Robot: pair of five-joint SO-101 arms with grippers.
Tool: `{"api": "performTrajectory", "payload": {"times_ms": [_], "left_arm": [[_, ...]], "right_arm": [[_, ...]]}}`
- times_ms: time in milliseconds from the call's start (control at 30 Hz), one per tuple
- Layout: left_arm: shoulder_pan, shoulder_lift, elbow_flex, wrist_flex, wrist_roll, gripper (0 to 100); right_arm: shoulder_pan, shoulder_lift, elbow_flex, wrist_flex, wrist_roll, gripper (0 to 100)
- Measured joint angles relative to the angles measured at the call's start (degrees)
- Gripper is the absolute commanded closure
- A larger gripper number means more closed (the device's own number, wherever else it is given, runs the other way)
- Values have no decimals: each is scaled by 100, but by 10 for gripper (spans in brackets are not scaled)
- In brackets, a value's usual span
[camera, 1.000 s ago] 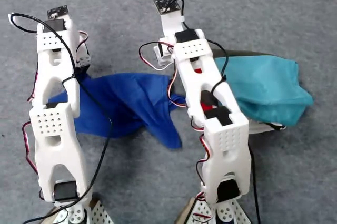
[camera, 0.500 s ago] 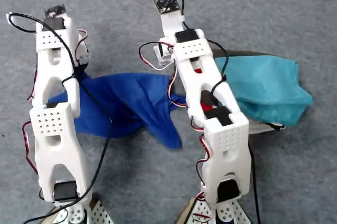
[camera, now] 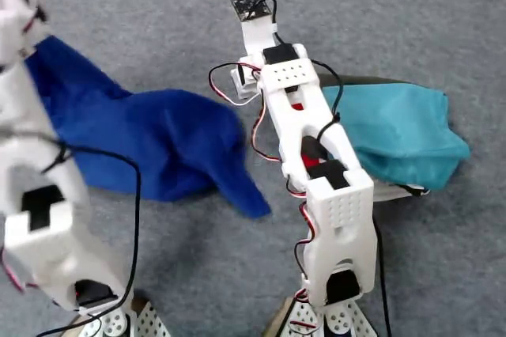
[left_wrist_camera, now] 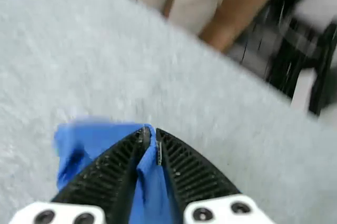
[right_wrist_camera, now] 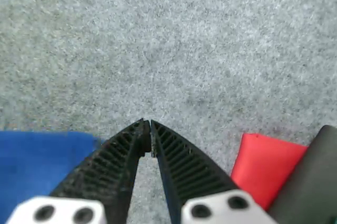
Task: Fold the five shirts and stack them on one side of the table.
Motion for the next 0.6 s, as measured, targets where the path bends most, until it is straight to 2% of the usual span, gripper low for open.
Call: {"api": "performTrajectory", "payload": {"times_ms": [167, 267, 433, 600], "left_arm": [[-818, -1002, -9, 0, 343, 982], [-1591, -1187, 79, 0, 510, 982], [-2760, -1204, 932, 0, 536, 982], [-2919, -1196, 1846, -44, 519, 982]], "right_arm": [[0, -18, 0, 185, 44, 994], [0, -97, 0, 615, 360, 994], [-325, -536, 0, 1275, 967, 993], [-923, -1064, 0, 1732, 1477, 993]]}}
